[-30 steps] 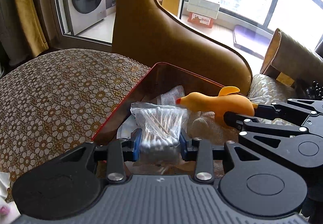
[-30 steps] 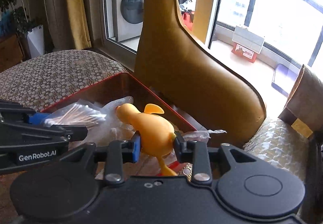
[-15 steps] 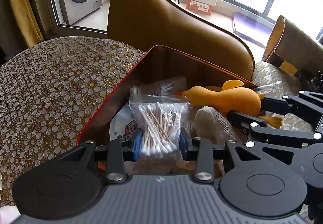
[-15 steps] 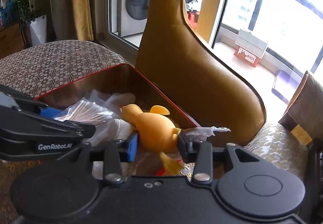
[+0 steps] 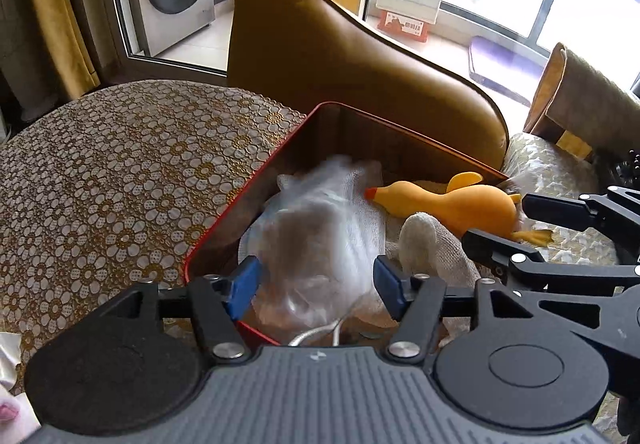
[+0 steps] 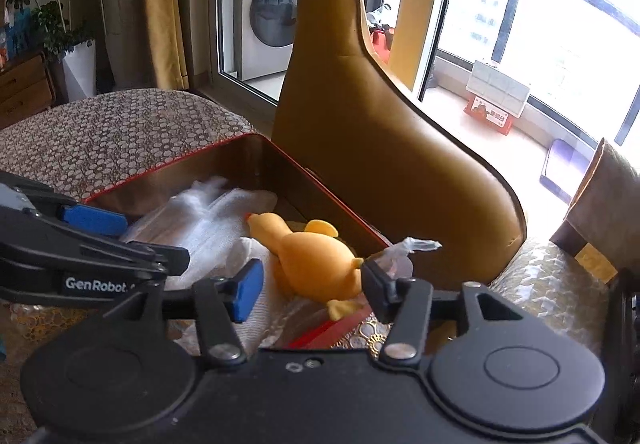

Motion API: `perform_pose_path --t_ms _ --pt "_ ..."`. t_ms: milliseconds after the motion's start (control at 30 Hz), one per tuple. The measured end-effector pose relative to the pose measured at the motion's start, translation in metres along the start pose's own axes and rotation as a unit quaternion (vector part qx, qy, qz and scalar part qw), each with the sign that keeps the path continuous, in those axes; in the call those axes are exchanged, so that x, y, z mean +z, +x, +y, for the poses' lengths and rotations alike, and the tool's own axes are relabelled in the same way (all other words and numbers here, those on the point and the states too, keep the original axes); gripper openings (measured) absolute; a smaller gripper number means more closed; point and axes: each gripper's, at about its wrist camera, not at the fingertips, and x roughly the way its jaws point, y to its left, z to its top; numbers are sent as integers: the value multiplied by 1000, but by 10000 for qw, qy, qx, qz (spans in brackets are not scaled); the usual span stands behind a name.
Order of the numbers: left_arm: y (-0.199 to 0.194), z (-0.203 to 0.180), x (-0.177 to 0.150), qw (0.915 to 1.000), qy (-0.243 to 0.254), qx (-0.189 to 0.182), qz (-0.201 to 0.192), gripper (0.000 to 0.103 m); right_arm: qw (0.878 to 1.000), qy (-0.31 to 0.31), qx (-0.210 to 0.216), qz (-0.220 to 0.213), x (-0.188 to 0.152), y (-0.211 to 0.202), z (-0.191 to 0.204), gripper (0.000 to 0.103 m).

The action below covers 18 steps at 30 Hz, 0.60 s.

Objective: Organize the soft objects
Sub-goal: 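Open both tools over the red box and withdraw them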

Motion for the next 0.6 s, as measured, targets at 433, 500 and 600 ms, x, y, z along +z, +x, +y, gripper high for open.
perform_pose_path --t_ms 433,500,600 --pt "-40 3 -10 9997 48 8 -241 68 9993 146 231 -262 -9 -41 5 73" --pt "-50 4 -14 9996 24 -39 -293 69 9989 188 285 -314 -10 -50 6 74" --pt "-63 8 -20 9993 -12 -119 -360 69 9984 239 366 -368 -12 -63 9 76"
